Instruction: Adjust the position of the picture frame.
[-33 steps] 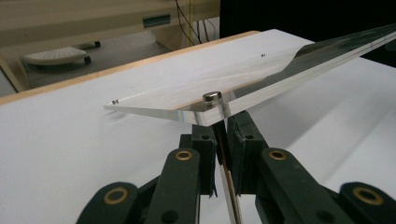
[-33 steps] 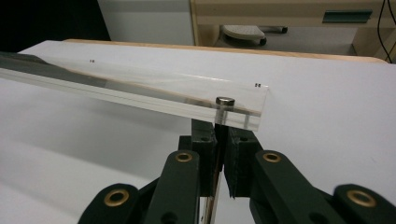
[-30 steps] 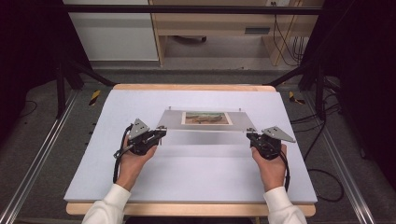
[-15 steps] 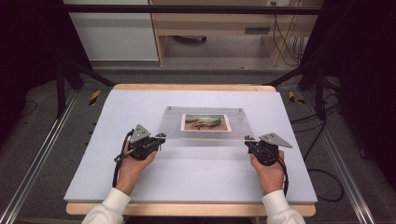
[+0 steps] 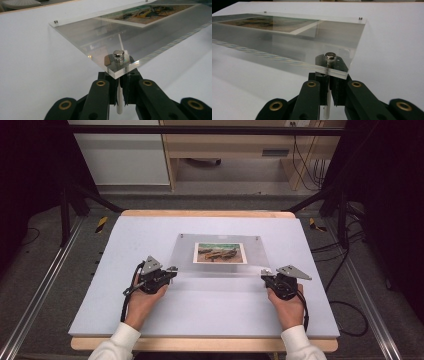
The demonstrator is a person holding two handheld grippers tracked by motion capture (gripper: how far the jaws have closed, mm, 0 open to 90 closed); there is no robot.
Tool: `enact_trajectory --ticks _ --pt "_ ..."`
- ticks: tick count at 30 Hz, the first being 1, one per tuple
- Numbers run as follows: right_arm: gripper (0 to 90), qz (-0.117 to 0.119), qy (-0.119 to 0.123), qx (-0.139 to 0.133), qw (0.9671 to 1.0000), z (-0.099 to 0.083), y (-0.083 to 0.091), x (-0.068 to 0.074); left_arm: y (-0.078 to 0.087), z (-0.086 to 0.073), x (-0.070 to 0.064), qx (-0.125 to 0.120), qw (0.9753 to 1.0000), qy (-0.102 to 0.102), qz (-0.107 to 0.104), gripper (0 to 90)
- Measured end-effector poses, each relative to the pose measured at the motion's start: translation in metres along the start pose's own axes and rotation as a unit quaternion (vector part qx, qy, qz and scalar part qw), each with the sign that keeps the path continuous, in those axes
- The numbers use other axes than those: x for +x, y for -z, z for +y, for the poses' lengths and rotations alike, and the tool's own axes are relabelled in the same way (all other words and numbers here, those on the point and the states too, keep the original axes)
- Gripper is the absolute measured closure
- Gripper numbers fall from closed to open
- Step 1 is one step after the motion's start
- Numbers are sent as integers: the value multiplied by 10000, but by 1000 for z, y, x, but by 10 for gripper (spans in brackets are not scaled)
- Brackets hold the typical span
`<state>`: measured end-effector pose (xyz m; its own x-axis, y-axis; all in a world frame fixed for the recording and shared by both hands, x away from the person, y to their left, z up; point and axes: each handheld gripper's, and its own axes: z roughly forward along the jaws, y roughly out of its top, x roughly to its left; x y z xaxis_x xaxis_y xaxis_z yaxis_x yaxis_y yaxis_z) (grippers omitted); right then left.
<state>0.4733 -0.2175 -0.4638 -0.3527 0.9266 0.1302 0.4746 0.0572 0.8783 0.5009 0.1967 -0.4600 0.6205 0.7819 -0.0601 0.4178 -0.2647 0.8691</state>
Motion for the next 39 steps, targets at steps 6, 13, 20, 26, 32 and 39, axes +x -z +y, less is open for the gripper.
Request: enact_trajectory --ticks 6,13,20,26,32,39 --pt "851 -15 27 139 9999 -3 -2 0 -1 -3 -1 61 10000 12 17 836" --pt "851 3 111 179 9998 -4 -4 -1 -2 -4 -2 62 9999 9 90 837" --pt "851 -4 147 271 9995 -5 -7 -2 -4 -7 -3 124 9999 11 83 838" --pt "850 -15 181 338 9993 -7 -8 -3 -6 -9 -3 210 9998 15 32 838" --pt "849 -46 201 406 9990 -8 -10 -4 -8 -11 -4 296 9995 -21 65 837" --pt "848 -56 191 406 9990 -8 -10 -4 -8 -11 -5 288 9996 -29 71 837"
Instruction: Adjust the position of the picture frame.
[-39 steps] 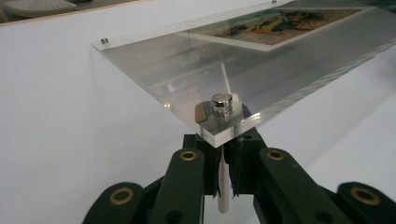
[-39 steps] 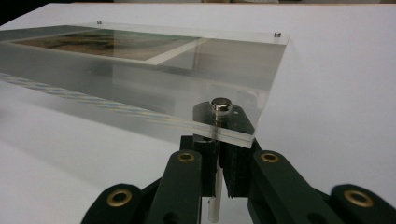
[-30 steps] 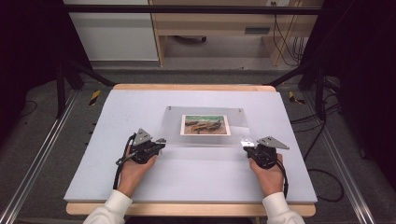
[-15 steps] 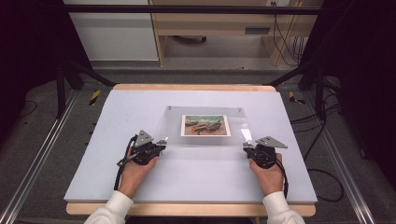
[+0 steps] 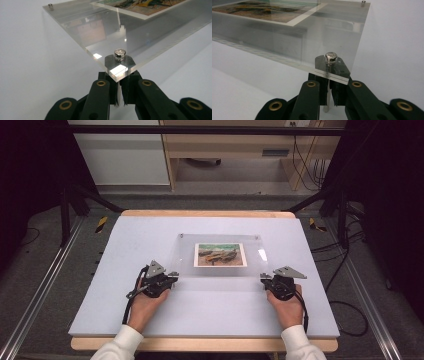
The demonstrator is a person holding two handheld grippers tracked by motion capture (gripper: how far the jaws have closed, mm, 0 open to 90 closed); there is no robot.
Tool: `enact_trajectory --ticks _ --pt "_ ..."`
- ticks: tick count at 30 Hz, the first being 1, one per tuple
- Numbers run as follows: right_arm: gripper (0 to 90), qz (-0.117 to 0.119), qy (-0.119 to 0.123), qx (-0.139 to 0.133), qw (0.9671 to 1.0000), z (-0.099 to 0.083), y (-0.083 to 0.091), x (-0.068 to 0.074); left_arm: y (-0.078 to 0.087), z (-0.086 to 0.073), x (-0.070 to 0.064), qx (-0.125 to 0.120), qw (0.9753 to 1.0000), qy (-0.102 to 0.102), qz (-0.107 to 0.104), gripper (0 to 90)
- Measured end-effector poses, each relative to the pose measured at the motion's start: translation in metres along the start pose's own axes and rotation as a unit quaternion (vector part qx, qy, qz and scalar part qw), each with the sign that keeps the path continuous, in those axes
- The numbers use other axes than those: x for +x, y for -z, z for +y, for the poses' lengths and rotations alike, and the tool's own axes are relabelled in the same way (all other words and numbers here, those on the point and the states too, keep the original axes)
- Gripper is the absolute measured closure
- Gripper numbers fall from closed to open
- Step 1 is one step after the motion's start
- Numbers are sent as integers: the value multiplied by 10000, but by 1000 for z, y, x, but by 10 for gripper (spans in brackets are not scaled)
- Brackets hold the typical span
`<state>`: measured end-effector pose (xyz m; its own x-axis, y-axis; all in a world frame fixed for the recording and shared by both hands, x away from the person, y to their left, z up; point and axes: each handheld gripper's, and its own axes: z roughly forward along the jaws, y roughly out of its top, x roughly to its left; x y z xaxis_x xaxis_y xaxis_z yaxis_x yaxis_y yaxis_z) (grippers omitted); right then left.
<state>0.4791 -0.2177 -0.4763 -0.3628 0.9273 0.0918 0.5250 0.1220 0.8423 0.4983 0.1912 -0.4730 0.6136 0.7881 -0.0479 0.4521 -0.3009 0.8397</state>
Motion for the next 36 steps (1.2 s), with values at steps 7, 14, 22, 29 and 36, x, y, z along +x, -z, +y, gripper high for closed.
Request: enact_trajectory --ticks 7,14,22,29,36 --pt "836 -18 -20 2 10000 0 0 0 1 0 1 28 10000 -64 -30 831" --pt "566 -14 -75 154 9999 -1 3 -2 1 -1 1 154 9998 -96 52 692" --pt "300 -124 145 192 9996 -2 18 5 9 1 3 338 9993 49 -131 392" --pt "219 -53 40 103 9999 1 26 4 15 3 2 253 9994 94 -225 239" --pt "146 41 83 -54 9999 7 36 5 27 6 4 53 9995 149 -260 111"
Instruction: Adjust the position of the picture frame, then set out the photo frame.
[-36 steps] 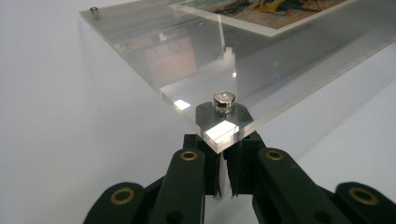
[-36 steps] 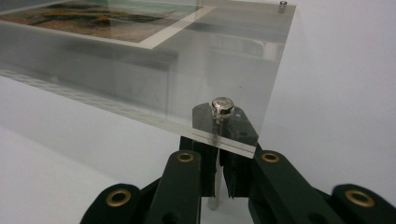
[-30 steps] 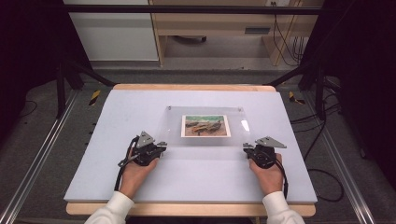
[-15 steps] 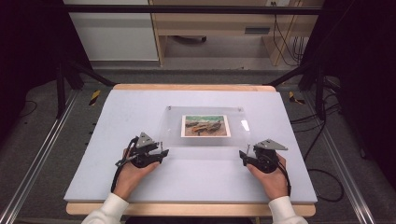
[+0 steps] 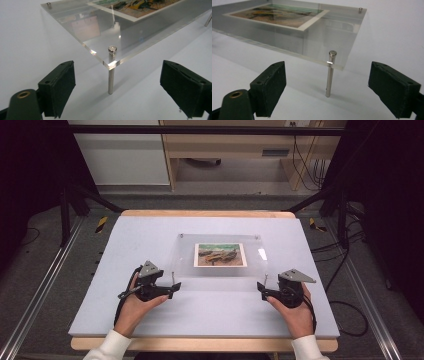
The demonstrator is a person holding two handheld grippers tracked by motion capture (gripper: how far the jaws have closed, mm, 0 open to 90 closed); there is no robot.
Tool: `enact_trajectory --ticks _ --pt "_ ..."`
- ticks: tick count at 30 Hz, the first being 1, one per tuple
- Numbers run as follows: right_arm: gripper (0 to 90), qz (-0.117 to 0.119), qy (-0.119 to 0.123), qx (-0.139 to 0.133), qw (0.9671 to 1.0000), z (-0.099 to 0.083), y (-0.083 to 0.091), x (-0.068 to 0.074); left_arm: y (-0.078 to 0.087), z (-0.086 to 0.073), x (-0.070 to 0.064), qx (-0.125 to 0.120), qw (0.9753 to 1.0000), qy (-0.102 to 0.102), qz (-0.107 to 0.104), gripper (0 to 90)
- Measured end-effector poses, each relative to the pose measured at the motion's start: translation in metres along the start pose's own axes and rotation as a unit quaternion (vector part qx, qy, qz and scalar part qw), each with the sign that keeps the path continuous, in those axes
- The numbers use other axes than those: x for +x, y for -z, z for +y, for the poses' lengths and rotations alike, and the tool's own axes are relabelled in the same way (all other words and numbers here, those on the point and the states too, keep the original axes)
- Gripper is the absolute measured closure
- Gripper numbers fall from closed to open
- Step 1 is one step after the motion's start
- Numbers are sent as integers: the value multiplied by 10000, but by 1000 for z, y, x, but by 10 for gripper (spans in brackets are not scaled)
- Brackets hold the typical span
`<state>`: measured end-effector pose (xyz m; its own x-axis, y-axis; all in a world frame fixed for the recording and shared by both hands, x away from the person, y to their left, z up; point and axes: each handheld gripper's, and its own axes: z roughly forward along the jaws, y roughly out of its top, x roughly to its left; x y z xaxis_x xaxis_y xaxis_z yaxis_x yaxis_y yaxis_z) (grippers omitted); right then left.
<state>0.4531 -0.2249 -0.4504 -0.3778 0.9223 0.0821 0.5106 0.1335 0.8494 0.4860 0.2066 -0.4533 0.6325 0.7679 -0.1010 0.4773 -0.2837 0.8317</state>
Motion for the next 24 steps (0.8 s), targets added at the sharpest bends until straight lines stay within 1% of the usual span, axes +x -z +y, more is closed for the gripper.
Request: enact_trajectory --ticks 2,3,5,6,7,8,9,11,13,14,15,17,19,20,21,24 --pt "142 -13 14 -107 9999 3 3 1 3 1 2 -106 9999 70 -79 94" --pt "141 -40 47 -169 9998 4 3 1 5 2 3 -184 9997 84 -112 90" --pt "130 -63 3 -254 9997 6 6 1 9 5 5 -382 9989 147 -223 81" --pt "124 -88 -45 -287 9995 7 7 2 11 6 6 -452 9986 153 -238 78" --pt "124 -88 -45 -287 9995 7 7 2 11 6 6 -452 9986 153 -238 72" --pt "126 -198 -107 -367 9991 9 8 1 12 7 7 -524 9981 187 -262 69" --pt "130 -253 -123 -405 9988 11 9 1 13 7 7 -579 9976 239 -291 69" --pt "159 -300 -105 -469 9984 13 9 2 14 9 9 -614 9971 362 -258 69" --pt "161 -305 -70 -466 9984 18 9 2 15 11 9 -584 9974 358 -235 69" --pt "163 -275 -99 -481 9984 21 9 2 15 16 10 -477 9980 363 -215 69" --pt "163 -215 -124 -462 9986 24 9 2 14 19 11 -434 9982 372 -183 70" --pt "173 -135 -206 -349 9991 30 6 0 14 27 13 -373 9984 411 -131 73" --pt "182 -23 -225 -203 9995 37 2 -2 11 33 16 -279 9981 501 -220 78" --pt "182 3 -193 -119 9997 40 0 -3 9 36 18 -174 9981 517 -280 77" --pt "187 68 -175 -62 9998 43 -3 -4 7 40 19 -117 9982 506 -292 76" --pt "199 179 -173 188 9995 50 -11 -7 3 47 22 -24 9987 479 -200 90"
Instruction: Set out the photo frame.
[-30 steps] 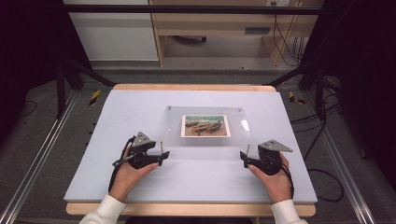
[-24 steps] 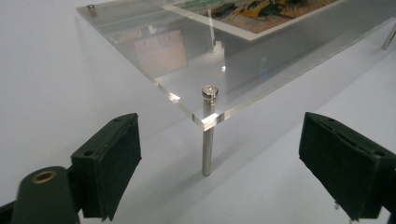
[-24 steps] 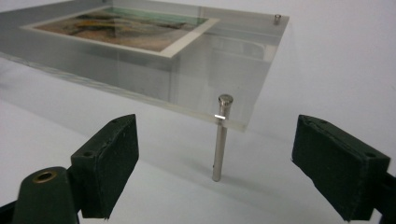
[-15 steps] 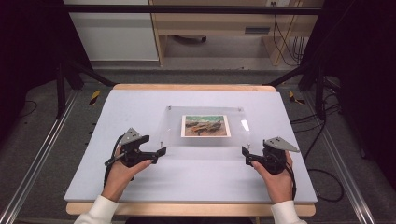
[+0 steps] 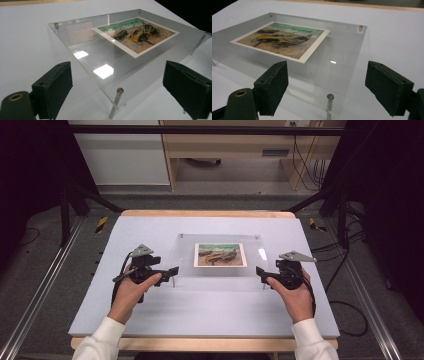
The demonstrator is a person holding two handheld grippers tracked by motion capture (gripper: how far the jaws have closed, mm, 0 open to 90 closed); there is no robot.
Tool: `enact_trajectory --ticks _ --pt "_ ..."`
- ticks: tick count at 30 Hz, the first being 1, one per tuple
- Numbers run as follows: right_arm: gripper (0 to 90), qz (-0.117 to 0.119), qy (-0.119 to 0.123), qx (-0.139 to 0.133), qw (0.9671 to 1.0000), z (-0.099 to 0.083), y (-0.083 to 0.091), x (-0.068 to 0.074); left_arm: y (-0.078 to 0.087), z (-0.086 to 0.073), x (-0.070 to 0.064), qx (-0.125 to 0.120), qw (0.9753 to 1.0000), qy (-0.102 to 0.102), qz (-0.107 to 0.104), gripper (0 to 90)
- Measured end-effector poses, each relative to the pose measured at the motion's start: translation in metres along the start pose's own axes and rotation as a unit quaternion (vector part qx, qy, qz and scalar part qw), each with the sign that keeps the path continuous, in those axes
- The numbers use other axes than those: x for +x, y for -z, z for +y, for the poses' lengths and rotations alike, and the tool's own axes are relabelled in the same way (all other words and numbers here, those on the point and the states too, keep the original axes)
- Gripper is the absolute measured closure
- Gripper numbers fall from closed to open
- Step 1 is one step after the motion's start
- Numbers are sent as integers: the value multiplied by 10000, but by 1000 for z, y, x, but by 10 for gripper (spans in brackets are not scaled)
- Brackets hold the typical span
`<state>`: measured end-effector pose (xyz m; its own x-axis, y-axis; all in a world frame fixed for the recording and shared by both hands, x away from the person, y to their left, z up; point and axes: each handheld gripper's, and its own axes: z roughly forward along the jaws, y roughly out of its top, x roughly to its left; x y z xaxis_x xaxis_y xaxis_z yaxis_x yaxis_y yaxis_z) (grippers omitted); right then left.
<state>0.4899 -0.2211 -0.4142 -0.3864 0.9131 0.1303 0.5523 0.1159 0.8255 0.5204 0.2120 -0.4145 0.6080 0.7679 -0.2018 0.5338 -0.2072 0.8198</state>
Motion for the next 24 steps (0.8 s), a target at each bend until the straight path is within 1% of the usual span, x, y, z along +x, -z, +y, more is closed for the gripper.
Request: enact_trajectory --ticks 1,2,3,4,6,7,8,9,11,15,16,17,19,20,21,22,24 --pt "209 57 -14 77 10000 2 -3 -1 -2 2 1 7 10000 33 14 92" --pt "209 57 -14 77 10000 2 -3 -1 -2 2 1 7 10000 33 14 99" --pt "226 97 -13 123 9999 3 -5 -2 -4 3 3 27 10000 79 23 99" --pt "245 124 -3 263 9996 5 -11 -4 -6 4 5 51 9998 126 110 122" --pt "287 91 -51 385 9992 6 -15 -6 -10 4 5 83 9997 105 212 144" --pt "313 133 -62 364 9992 7 -16 -7 -10 4 5 83 9997 105 212 151" --pt "331 168 -62 329 9993 8 -17 -8 -14 3 5 117 9995 60 275 157" --pt "341 201 -96 343 9992 8 -17 -8 -16 3 4 143 9995 47 293 160" --pt "358 230 -89 351 9991 10 -19 -9 -19 2 3 147 9994 25 326 172" --pt "382 302 -109 369 9988 12 -20 -10 -21 -1 1 31 9987 74 502 267" --pt "391 315 -132 386 9987 12 -21 -10 -21 -1 1 31 9987 74 502 287" --pt "411 305 -115 416 9986 11 -21 -10 -21 -3 1 -35 9982 87 584 306" --pt "456 313 -135 449 9984 10 -22 -11 -22 -4 1 -6 9985 128 530 310" --pt "463 305 -122 449 9985 10 -23 -11 -22 -4 1 16 9986 124 506 312" --pt "462 288 -118 457 9985 9 -23 -12 -22 -5 0 32 9988 128 466 313" --pt "457 278 -165 472 9984 9 -23 -13 -23 -5 0 52 9990 130 427 314" --pt "446 273 -187 501 9982 8 -24 -14 -23 -5 -2 65 9990 123 430 312"
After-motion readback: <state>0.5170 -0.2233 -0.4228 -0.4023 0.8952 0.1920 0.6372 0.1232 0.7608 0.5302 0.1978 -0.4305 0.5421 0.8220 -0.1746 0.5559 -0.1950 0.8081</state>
